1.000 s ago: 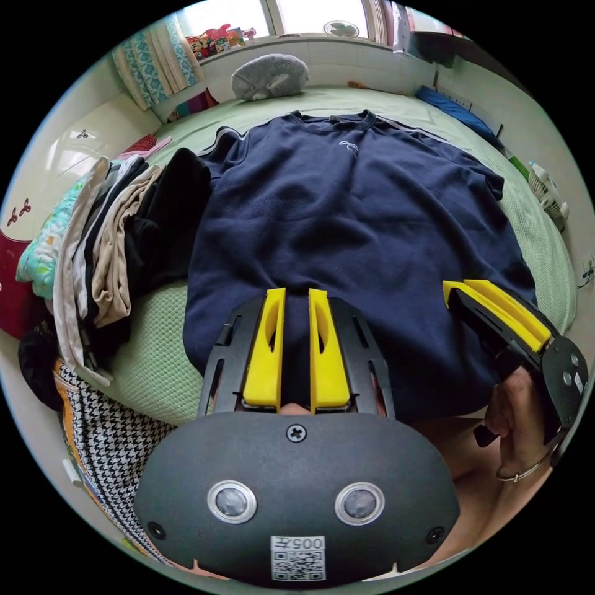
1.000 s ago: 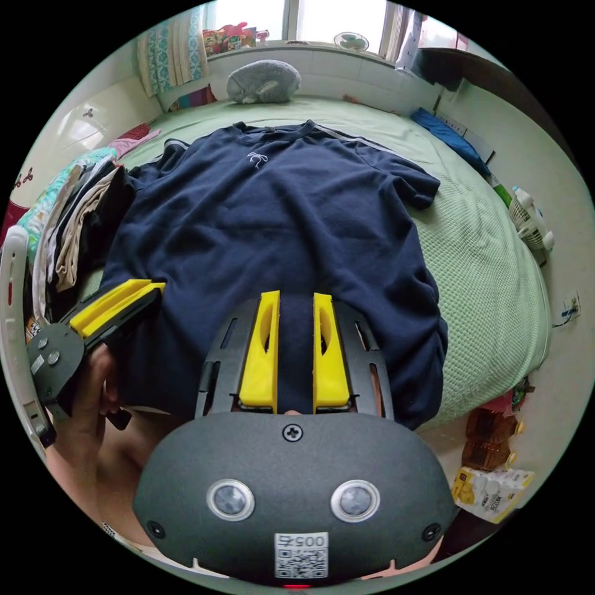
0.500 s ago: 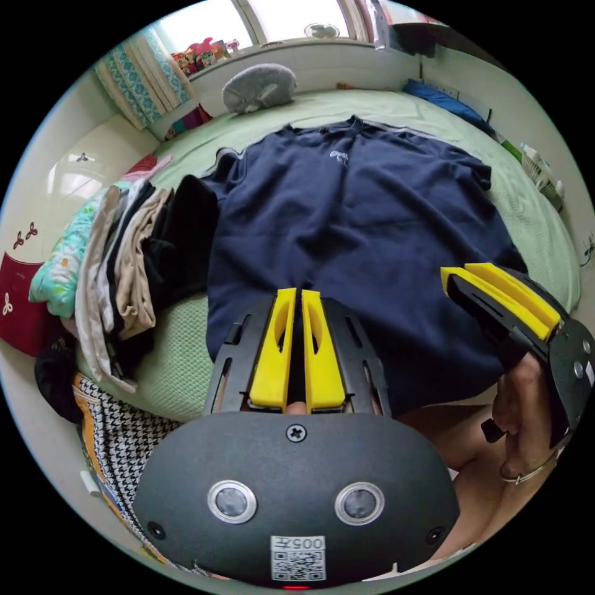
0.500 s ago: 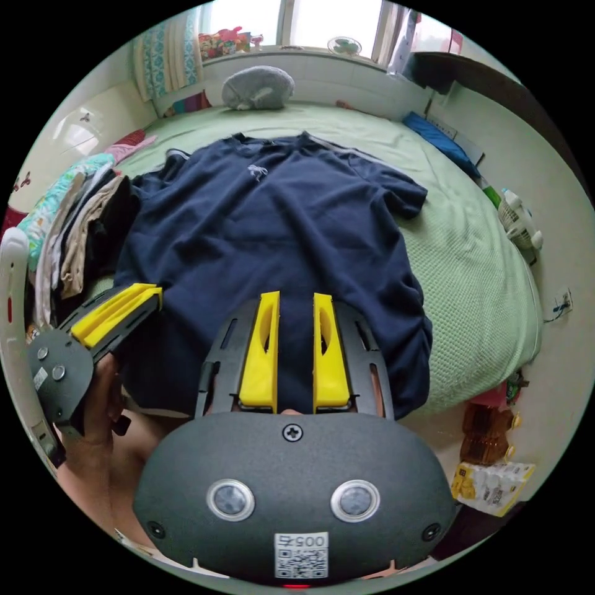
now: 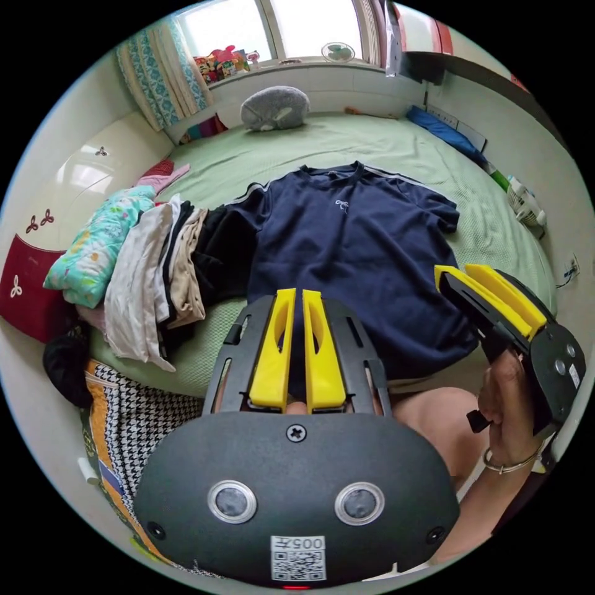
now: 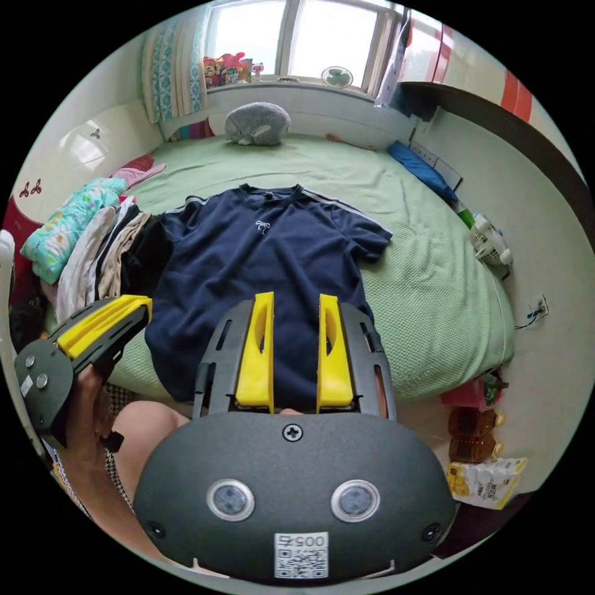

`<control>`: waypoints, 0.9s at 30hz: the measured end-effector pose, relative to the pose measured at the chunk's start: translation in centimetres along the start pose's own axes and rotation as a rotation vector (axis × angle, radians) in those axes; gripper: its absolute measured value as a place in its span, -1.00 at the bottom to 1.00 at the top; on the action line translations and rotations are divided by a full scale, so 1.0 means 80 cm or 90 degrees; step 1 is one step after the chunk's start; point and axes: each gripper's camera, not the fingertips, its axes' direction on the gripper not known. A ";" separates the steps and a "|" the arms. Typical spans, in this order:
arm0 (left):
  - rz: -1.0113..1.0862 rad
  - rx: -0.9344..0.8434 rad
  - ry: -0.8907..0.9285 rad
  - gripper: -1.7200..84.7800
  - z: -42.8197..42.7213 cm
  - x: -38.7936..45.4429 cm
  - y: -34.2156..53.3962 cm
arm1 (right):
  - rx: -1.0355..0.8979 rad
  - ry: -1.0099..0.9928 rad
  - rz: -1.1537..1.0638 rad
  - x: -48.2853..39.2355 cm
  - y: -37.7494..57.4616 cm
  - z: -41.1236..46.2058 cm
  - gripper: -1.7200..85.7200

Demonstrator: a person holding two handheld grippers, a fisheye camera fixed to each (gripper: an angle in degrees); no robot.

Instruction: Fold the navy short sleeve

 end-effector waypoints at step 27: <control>0.006 -0.053 0.028 -0.86 0.029 -0.020 -0.028 | -0.056 -0.008 -0.005 0.045 0.002 0.020 -0.80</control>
